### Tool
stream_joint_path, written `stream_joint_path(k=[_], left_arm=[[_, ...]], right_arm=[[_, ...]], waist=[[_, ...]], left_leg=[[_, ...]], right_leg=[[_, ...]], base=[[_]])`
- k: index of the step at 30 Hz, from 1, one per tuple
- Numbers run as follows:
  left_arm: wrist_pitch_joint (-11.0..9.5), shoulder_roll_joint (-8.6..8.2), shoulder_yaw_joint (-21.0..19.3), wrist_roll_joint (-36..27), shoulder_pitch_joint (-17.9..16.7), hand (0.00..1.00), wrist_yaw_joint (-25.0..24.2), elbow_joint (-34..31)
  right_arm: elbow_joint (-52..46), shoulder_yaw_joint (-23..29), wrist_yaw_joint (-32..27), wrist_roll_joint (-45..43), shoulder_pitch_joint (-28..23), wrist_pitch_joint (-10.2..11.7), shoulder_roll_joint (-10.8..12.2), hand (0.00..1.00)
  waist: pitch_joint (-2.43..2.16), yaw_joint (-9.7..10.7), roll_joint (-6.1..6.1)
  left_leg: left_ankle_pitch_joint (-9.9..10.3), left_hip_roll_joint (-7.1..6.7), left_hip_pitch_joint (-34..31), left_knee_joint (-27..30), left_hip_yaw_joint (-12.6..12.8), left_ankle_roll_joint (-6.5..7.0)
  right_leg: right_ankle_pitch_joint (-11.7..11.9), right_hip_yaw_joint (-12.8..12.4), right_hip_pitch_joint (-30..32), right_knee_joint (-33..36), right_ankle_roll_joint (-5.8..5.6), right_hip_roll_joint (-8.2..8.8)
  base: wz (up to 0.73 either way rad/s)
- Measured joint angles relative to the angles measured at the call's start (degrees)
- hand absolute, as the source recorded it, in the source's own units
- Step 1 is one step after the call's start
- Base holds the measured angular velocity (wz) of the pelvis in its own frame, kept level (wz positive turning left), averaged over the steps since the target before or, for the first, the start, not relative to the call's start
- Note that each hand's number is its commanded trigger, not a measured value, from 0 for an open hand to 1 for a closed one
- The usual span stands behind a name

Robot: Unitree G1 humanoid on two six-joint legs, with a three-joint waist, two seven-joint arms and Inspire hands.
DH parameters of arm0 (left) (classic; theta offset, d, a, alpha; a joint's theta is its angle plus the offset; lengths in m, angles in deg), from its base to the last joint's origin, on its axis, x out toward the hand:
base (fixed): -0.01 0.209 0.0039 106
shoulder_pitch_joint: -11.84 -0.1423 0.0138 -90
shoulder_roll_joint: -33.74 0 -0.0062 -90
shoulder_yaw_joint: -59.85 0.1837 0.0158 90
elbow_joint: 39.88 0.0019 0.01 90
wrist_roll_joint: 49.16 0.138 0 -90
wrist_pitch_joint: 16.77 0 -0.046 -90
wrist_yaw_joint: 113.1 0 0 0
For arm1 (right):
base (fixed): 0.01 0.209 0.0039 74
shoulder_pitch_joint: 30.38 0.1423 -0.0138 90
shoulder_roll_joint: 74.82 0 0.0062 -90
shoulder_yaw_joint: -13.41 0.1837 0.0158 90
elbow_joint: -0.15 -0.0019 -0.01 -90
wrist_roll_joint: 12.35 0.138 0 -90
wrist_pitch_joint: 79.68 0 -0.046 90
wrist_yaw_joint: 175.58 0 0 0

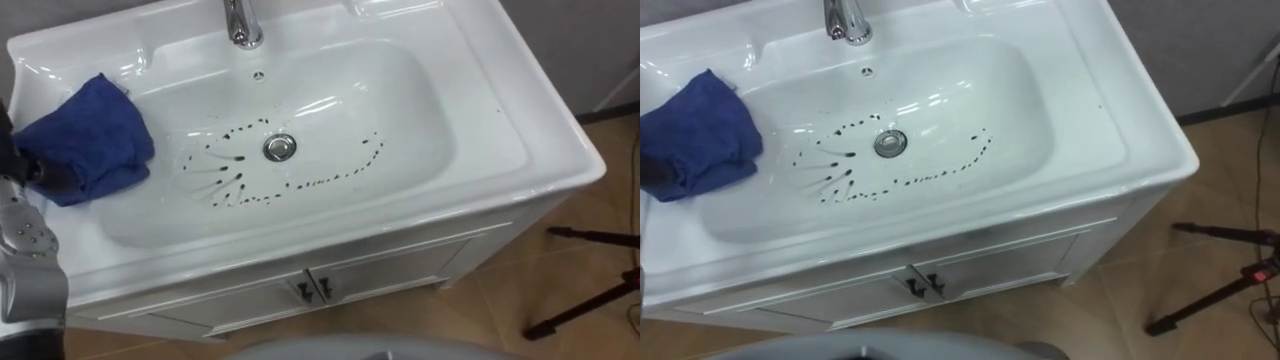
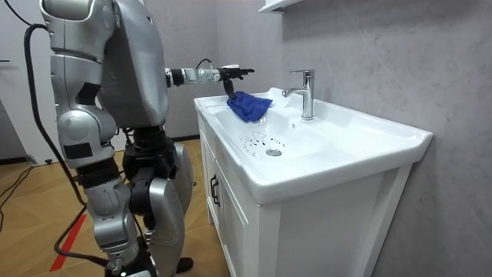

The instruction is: Wipe basin

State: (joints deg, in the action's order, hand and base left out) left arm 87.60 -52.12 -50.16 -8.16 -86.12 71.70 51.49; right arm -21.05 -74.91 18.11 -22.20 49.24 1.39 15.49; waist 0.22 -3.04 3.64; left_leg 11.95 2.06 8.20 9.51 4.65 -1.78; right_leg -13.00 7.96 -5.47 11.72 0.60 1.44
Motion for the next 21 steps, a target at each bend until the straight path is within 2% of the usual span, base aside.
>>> stream_joint_path(k=[4, 8, 12, 14, 17, 21], left_arm=[[1.63, -0.01, 0.57, 1.67, 0.06, 0.0, -3.26, -0.07], [2.72, -0.04, 0.74, 2.48, 0.05, 0.0, -6.05, 0.15], [3.1, -0.07, 2.33, 2.75, -0.12, 0.0, -7.44, 4.73], [3.51, -0.55, 3.45, 4.35, -0.79, 0.0, -9.13, 7.1], [3.12, -0.84, 3.51, 6.14, -1.54, 0.0, -10.1, 10.71], [2.9, -1.01, 4.48, 9.16, -2.81, 0.0, -10.06, 12.15]], right_arm=[[-0.05, -0.05, -0.48, -0.91, 0.14, -1.11, 0.0, 0.0], [-0.23, 0.0, -1.09, -1.11, 0.09, -1.14, 0.0, 0.0], [-0.05, -0.01, -1.84, -1.28, 0.04, -1.37, -0.01, 0.0], [-0.17, -0.01, -2.41, -1.87, 0.12, -2.46, -0.01, 0.0], [-0.94, -0.01, -2.38, -1.85, -0.07, -3.24, -0.01, 0.0], [-3.42, -0.08, -2.38, -1.9, -0.6, -4.02, -0.07, 0.0]], waist=[[0.14, 0.66, -0.25], [0.28, 1.22, -0.51], [0.01, 1.12, -0.07], [-0.17, 0.98, 0.19], [-0.18, 0.8, 0.22], [-0.32, 0.66, 0.01]], left_leg=[[0.0, 0.03, 0.07, 0.0, 0.05, 0.0], [0.0, 0.07, 0.38, 0.0, 0.14, 0.0], [0.0, 0.15, 0.68, 0.04, 0.83, 0.0], [0.0, 0.2, 1.0, 0.03, 1.09, 0.0], [-0.01, 0.35, 1.52, 0.02, 1.69, -0.01], [-0.01, 0.59, 2.42, 0.04, 3.24, -0.01]], right_leg=[[0.01, 0.14, -0.17, -0.02, 0.01, 0.0], [0.01, 0.41, -0.66, -0.05, 0.02, 0.0], [0.01, 0.07, -0.8, 0.03, 0.02, -0.02], [0.01, -0.12, -0.85, 0.1, 0.03, -0.08], [-0.03, -0.36, -1.16, 0.05, 0.1, -0.21], [0.0, -1.39, -1.52, 0.24, 0.22, -0.51]], base=[[0.02], [0.02], [-0.02], [-0.06], [-0.05], [-0.13]])
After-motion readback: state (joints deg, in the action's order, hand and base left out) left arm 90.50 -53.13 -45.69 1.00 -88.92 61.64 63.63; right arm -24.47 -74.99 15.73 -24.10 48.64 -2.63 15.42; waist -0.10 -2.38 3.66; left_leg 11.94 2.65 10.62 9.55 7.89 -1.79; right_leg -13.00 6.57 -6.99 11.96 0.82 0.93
